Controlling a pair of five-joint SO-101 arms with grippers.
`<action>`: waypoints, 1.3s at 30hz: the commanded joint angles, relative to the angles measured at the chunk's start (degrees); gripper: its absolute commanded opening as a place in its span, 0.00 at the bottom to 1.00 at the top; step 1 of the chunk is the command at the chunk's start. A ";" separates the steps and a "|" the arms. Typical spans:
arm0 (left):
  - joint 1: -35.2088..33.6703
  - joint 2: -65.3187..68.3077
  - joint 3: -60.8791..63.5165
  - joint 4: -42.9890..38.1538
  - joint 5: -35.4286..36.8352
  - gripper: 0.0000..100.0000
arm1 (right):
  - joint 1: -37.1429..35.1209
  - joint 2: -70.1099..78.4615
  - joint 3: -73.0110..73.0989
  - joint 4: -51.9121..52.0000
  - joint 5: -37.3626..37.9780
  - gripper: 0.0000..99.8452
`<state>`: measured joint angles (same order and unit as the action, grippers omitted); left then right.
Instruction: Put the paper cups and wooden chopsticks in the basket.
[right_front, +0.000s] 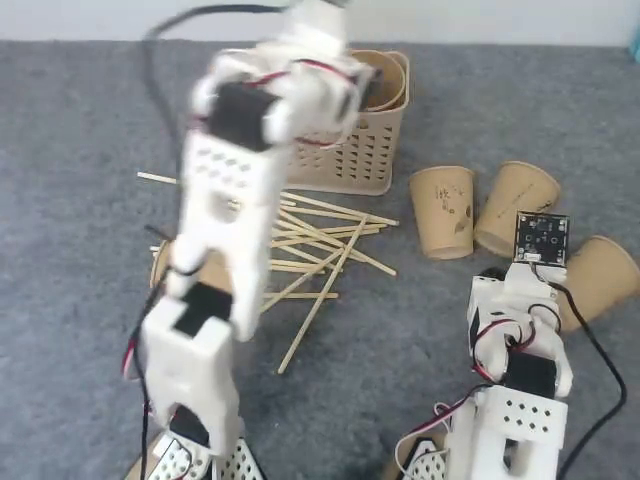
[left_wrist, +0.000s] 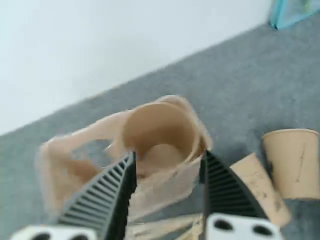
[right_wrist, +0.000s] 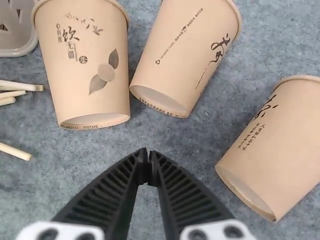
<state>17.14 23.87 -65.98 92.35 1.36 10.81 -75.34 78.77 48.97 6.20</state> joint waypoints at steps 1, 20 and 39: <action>-6.77 -12.92 -1.80 8.62 -0.62 0.20 | -0.66 -1.45 -0.26 -0.75 0.79 0.01; -39.12 -47.38 72.75 -4.04 -4.57 0.18 | -0.75 -1.54 0.53 -1.01 0.79 0.01; -42.11 -47.30 101.41 -22.33 -5.98 0.28 | -0.75 -1.54 0.35 -0.84 2.20 0.01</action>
<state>-24.79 -20.97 31.16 75.38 -4.00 10.46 -75.69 79.91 48.97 6.81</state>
